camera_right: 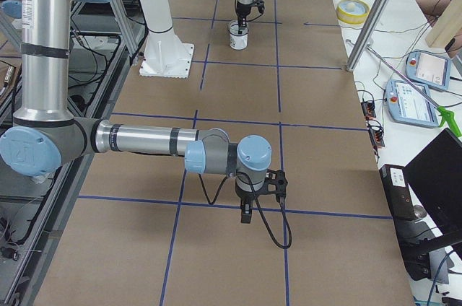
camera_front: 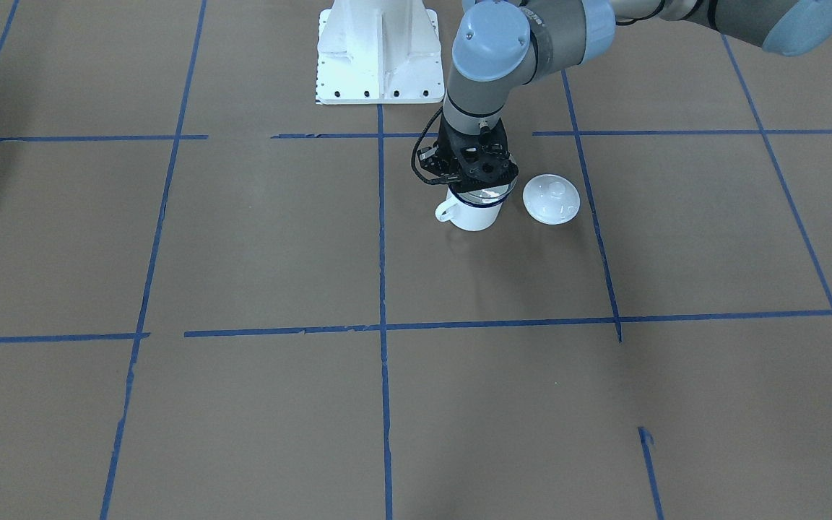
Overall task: Remove funnel from cup
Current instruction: 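Grasp the funnel rim with the left gripper and lift it out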
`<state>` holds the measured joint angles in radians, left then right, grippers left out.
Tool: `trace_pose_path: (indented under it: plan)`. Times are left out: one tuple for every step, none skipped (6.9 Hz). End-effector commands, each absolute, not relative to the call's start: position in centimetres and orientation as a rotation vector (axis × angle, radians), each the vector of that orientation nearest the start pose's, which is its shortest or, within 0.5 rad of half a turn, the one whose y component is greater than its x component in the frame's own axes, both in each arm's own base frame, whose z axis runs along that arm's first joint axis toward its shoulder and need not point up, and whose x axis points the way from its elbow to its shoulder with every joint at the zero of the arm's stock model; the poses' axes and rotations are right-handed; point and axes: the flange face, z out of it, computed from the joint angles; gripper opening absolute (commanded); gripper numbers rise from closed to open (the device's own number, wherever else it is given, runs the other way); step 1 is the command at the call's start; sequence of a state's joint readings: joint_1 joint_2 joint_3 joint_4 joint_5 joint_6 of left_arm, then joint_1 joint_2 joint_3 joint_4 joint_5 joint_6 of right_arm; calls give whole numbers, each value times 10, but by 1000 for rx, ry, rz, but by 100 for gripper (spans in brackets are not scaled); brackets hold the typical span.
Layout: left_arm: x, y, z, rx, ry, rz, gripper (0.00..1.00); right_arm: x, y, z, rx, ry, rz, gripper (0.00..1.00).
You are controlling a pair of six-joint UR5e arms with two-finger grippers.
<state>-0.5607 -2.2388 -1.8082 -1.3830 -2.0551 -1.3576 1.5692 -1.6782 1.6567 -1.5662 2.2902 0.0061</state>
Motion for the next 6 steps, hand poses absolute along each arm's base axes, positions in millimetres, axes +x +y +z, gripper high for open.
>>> trace_pose_path:
  plan:
    - [471, -403, 159, -163, 819, -162, 0, 67, -445, 670, -19, -719, 10, 100]
    - [463, -404, 136, -132, 791, -186, 0, 67, -445, 670, -19, -719, 10, 100]
    - [444, -412, 112, -101, 795, -215, 0, 67, -445, 670, -19, -719, 10, 100]
    - [417, -435, 87, -72, 810, -266, 0, 67, -445, 670, -19, -719, 10, 100]
    - [394, -455, 84, -46, 815, -313, 0, 67, -445, 670, -19, -719, 10, 100]
    - [376, -474, 86, 2, 806, -362, 0, 67, -445, 670, -19, -719, 10, 100]
